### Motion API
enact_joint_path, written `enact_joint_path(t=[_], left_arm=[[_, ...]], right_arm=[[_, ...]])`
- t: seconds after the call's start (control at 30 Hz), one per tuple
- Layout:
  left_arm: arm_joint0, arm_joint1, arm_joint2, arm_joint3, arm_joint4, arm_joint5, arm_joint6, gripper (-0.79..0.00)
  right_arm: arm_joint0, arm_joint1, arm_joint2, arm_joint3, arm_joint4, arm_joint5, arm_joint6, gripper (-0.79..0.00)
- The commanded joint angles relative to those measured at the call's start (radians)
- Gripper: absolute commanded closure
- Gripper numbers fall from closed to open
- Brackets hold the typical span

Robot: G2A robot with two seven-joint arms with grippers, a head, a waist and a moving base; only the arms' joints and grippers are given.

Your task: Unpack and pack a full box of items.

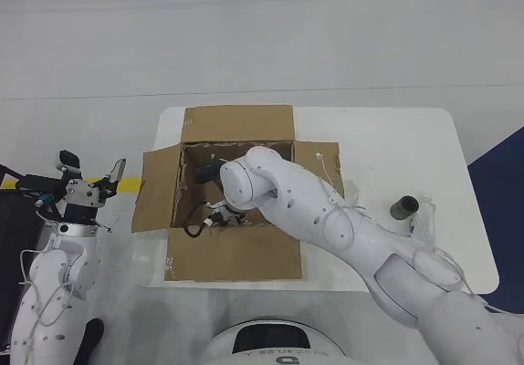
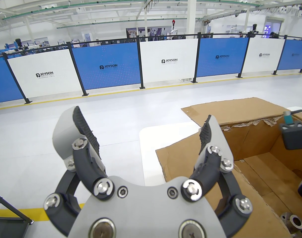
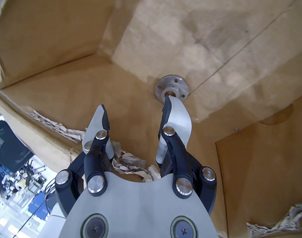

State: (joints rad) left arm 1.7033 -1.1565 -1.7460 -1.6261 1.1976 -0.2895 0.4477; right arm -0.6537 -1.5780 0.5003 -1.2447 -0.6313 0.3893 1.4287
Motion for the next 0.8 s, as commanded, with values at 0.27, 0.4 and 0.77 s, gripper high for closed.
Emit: enact_joint_path(t=[0.27, 0.4, 0.77], left_arm=[[0.0, 0.0, 0.0, 0.0, 0.0, 0.0, 0.0, -0.785], [0.0, 0.0, 0.0, 0.0, 0.0, 0.0, 0.0, -0.785], [0.0, 0.0, 0.0, 0.0, 0.0, 0.0, 0.0, -0.785]], right_arm=[[-0.053, 0.023, 0.025, -0.05, -0.061, 0.021, -0.019, -0.471], [-0.061, 0.027, 0.025, -0.008, -0.07, 0.013, -0.011, -0.449], [-0.038, 0.001, -0.045, 0.06, -0.077, -0.042, 0.044, -0.428]])
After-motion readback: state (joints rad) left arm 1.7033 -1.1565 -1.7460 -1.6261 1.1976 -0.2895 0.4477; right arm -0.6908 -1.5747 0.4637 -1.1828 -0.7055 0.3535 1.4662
